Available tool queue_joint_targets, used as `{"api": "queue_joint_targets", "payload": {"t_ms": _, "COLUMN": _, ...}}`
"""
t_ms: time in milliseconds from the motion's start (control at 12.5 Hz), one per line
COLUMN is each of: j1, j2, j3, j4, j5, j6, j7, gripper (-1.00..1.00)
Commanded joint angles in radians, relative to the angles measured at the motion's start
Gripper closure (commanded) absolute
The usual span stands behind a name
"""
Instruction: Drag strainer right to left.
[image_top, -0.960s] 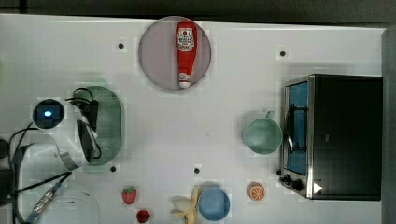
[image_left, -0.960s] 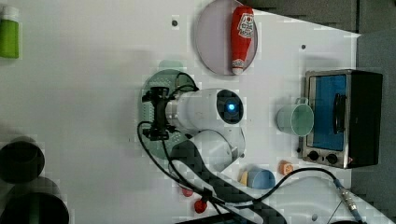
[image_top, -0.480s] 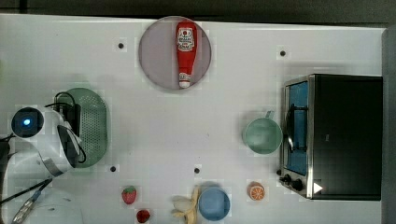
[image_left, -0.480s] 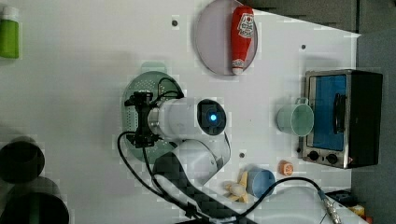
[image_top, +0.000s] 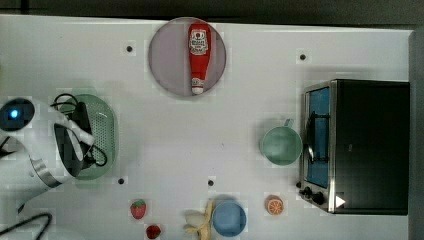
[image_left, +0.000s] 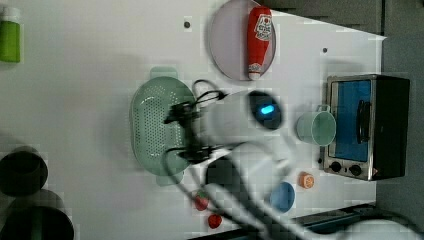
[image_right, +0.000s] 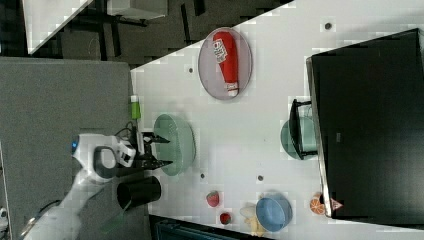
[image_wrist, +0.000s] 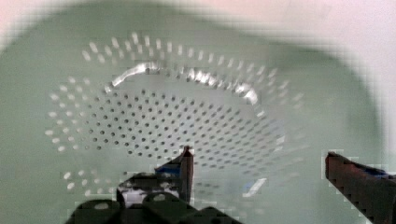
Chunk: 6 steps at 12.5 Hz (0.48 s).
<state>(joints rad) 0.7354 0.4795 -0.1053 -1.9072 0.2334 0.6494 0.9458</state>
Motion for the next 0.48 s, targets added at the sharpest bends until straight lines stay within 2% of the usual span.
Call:
{"api": "queue_joint_targets", "payload": {"t_ms": 80, "j1": -0.082, "j2": -0.292, "j3": -0.201, "j4": 0.059, "j5": -0.002, "j6": -0.135, "j7": -0.382, "gripper": -1.0}}
{"api": "queue_joint_targets", "payload": {"t_ms": 240, "j1": -0.092, "j2": -0.419, "j3": -0.331, "j4": 0.075, "j5": -0.074, "j6": -0.265, "j7": -0.503, "gripper": -1.0}}
{"api": "queue_joint_targets", "payload": {"t_ms": 480, "j1": -0.098, "j2": -0.572, "j3": -0.488, "j4": 0.087, "j5": -0.262, "j6": -0.455, "j7": -0.735, "gripper": -1.0}}
